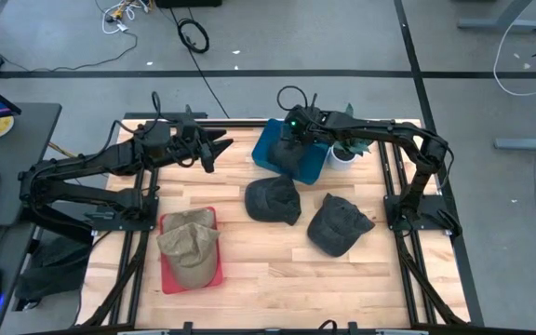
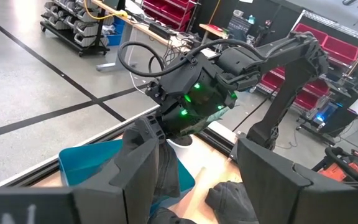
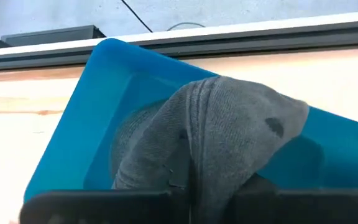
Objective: Pick & Place hat
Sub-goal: Put the middle black cap into the blue bin
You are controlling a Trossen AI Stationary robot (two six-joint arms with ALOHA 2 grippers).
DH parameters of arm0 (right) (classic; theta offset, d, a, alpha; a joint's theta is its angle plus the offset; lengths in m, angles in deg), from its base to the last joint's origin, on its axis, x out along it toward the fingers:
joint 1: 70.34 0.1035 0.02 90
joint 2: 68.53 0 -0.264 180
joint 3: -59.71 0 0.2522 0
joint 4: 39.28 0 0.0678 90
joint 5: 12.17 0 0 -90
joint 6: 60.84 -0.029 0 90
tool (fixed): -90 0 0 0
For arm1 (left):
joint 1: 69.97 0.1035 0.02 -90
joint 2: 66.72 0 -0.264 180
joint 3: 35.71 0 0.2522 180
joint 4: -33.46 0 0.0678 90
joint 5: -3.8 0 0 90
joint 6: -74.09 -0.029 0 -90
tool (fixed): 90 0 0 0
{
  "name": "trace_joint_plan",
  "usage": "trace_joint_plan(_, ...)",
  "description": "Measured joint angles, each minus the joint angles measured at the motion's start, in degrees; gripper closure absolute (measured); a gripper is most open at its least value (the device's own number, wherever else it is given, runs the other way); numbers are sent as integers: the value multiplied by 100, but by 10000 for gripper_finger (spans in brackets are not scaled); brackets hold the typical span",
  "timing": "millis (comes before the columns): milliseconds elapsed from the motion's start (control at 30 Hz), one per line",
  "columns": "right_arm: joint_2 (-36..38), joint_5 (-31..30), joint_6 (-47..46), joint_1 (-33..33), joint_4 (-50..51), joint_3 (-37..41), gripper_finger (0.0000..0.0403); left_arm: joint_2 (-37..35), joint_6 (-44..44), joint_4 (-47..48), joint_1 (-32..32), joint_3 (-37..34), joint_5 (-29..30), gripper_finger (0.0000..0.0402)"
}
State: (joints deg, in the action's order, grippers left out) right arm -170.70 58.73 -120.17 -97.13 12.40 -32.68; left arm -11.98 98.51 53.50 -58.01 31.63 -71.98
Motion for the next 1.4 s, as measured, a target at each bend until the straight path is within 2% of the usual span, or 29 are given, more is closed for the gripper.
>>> trace_joint_plan(533,-705,263,284,92,247,0,370,0,35,2,0,0,0,181)
trace_joint_plan(800,-809,293,433,72,552,0,374,0,35,3,0,0,0,181)
trace_joint_plan(1033,-800,-77,194,61,928,0,373,0,35,5,0,0,0,181)
trace_joint_plan(1400,-669,-668,948,116,610,0,374,0,33,5,0,0,0,181)
